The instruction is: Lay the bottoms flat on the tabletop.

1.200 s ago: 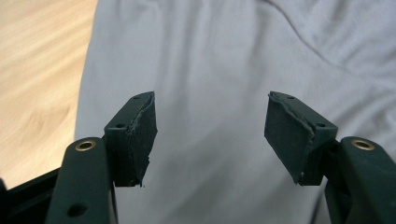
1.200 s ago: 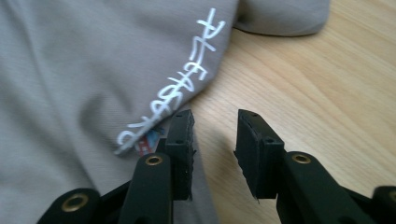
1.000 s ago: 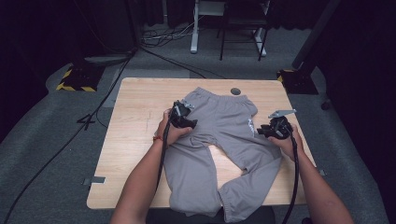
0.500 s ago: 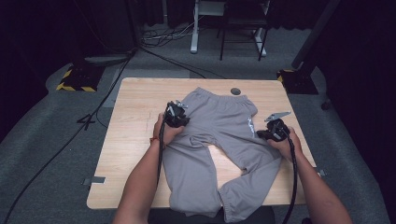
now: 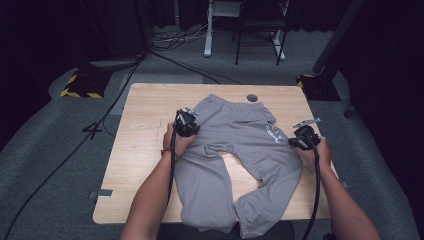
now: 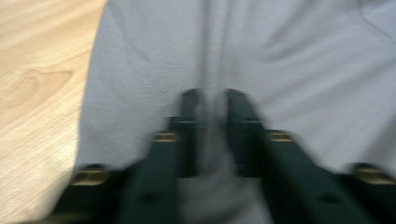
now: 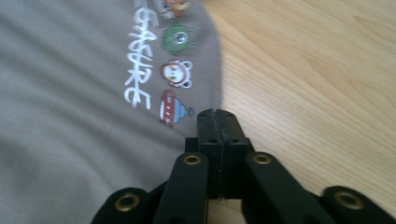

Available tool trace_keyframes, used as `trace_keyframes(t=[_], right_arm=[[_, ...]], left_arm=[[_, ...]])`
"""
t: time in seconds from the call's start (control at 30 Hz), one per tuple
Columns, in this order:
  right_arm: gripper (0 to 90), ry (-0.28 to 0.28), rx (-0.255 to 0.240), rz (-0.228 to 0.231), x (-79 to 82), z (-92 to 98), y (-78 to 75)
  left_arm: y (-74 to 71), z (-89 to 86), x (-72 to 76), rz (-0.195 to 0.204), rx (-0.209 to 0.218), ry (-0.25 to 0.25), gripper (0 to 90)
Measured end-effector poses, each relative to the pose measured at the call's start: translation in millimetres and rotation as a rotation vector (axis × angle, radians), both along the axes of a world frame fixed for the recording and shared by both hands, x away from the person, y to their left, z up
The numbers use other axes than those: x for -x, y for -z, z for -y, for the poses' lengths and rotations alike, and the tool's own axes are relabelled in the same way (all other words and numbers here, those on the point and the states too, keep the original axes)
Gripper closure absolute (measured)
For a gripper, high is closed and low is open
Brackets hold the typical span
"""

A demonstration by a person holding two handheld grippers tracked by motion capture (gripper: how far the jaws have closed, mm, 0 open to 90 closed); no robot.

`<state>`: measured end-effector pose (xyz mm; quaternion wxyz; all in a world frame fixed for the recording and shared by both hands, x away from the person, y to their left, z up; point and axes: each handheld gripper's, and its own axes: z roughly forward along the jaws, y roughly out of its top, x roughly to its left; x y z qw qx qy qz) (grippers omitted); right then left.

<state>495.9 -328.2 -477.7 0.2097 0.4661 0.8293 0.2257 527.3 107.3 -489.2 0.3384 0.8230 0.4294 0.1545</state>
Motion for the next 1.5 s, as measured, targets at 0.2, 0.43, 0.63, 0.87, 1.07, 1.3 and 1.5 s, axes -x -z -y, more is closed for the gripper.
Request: trace_keyframes(t=[0.2, 0.43, 0.63, 0.87, 1.07, 1.3, 1.5], right_arm=[[60.3, -0.146, -0.048, 0.091, -3.9, -22.2, -9.2], [56.2, -0.173, -0.145, 0.073, -44.6, -61.7, 0.1], [53.2, -0.157, -0.159, 0.039, -74.7, -86.0, 10.8], [52.2, -0.113, -0.189, 0.056, -104.9, -100.5, 13.7], [50.5, -0.079, -0.191, 0.065, -126.1, -115.1, 14.3], [43.9, -0.072, -0.147, 0.110, -120.4, -127.5, 12.7], [38.9, -0.188, -0.159, 0.125, -88.8, -114.8, -4.1]], left_arm=[[0.0, 2.2, 8.4, 0.037, -0.113, 0.039, 45.4], [7.6, -6.4, -3.8, 0.009, -0.012, -0.014, 47.2], [7.9, -3.6, -12.7, 0.014, -0.013, -0.045, 46.6], [7.8, -15.3, -26.6, 0.012, -0.011, -0.127, 47.1], [6.4, -36.3, -31.4, -0.002, -0.017, -0.219, 50.7], [3.5, -50.9, -28.0, -0.014, -0.052, -0.228, 41.3], [-10.7, -42.6, 6.6, 0.057, -0.061, -0.047, 31.3]])
